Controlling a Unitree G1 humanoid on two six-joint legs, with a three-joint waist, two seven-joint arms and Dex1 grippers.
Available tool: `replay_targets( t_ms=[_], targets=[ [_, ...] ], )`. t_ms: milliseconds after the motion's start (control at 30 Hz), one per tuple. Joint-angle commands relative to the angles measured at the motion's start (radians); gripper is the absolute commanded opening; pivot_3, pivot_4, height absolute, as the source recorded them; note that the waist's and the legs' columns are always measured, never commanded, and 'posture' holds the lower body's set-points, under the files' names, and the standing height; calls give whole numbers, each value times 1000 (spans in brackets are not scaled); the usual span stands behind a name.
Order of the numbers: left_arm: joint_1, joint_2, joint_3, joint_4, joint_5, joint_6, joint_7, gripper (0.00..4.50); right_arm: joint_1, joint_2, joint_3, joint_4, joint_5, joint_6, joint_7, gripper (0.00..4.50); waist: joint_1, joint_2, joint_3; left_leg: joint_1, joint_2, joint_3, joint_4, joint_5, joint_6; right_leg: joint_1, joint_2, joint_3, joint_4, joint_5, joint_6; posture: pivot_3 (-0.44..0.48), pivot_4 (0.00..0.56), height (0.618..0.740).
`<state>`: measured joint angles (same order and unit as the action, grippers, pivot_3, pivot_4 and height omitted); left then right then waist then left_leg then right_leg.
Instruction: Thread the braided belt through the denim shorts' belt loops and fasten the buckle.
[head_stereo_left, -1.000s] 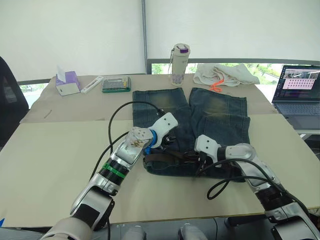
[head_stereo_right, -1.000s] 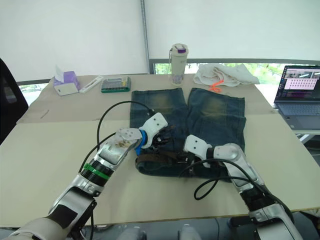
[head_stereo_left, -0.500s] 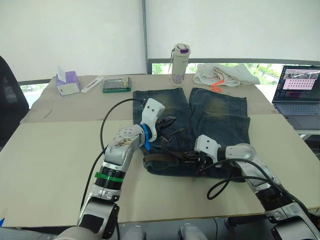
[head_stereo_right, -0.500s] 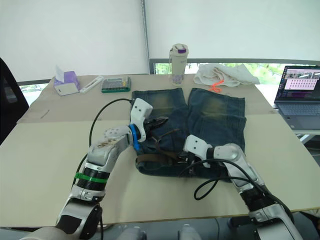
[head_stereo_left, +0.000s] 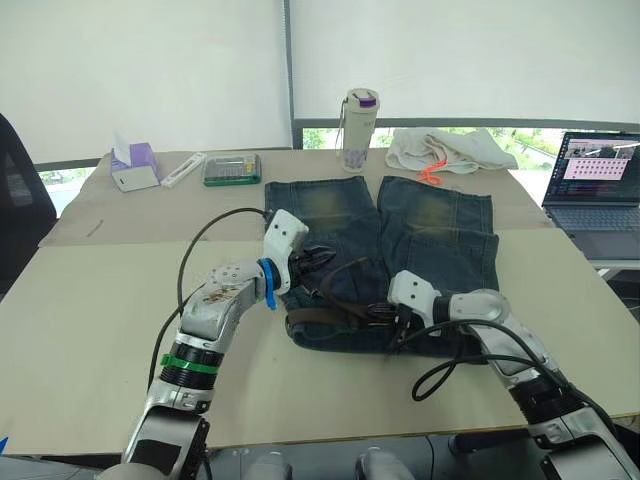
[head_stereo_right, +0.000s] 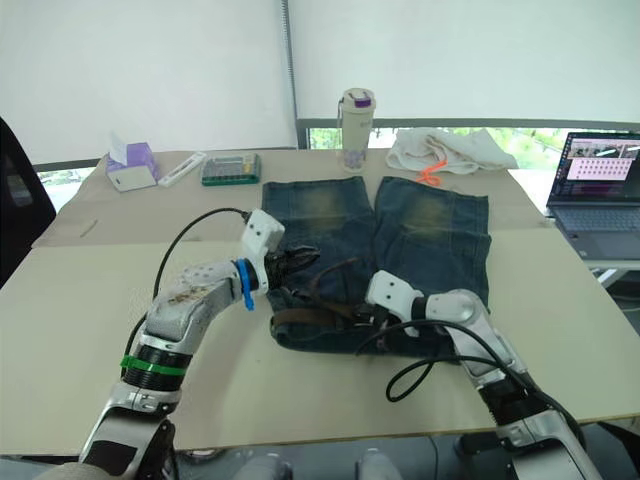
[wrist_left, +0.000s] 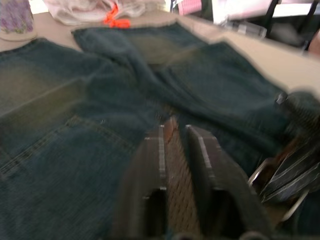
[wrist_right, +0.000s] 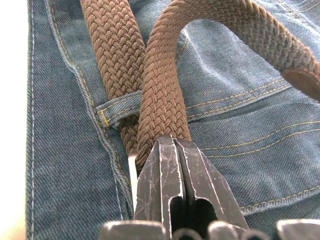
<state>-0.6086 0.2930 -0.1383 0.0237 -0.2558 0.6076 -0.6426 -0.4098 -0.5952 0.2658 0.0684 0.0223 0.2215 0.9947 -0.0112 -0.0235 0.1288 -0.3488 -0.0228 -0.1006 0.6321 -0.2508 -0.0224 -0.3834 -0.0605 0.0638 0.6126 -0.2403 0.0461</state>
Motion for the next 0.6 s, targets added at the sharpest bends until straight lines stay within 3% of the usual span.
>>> replay_targets(
  t_ms=[33, 133, 233, 400, 600],
  targets=[
    [-84, -1, 10, 40, 32, -8, 39, 2195, 48, -11, 55, 56, -41, 68, 12, 0, 0, 0, 0, 0, 0, 0, 0, 0, 0, 0, 0, 0, 0, 0, 0, 0, 150, 740],
    [-168, 25, -13, 133, 52, 5, -3, 3385, 38, -10, 56, 69, -42, 65, 15, 0, -1, 0, 0, 0, 0, 0, 0, 0, 0, 0, 0, 0, 0, 0, 0, 0, 150, 740],
    [-287, 103, -164, 235, 133, 87, -137, 4379, 31, -7, 62, 83, -45, 55, 19, 0, -3, 0, 0, 0, 0, 0, 0, 0, 0, 0, 0, 0, 0, 0, 0, 0, 150, 740],
    [-425, 105, -308, 378, 229, 95, -241, 4479, 27, 3, 66, 98, -49, 47, 11, 0, -4, 0, 0, 0, -1, 0, 0, 0, 0, 0, 0, 0, 0, -4, 7, 0, 150, 740],
    [-473, 23, -315, 393, 231, 192, -249, 4479, 42, 7, 56, 85, -47, 56, -7, 0, -8, 0, 0, -1, 0, 0, 0, 0, 0, -1, 1, 0, 1, -5, 8, 0, 150, 740]
  ],
)
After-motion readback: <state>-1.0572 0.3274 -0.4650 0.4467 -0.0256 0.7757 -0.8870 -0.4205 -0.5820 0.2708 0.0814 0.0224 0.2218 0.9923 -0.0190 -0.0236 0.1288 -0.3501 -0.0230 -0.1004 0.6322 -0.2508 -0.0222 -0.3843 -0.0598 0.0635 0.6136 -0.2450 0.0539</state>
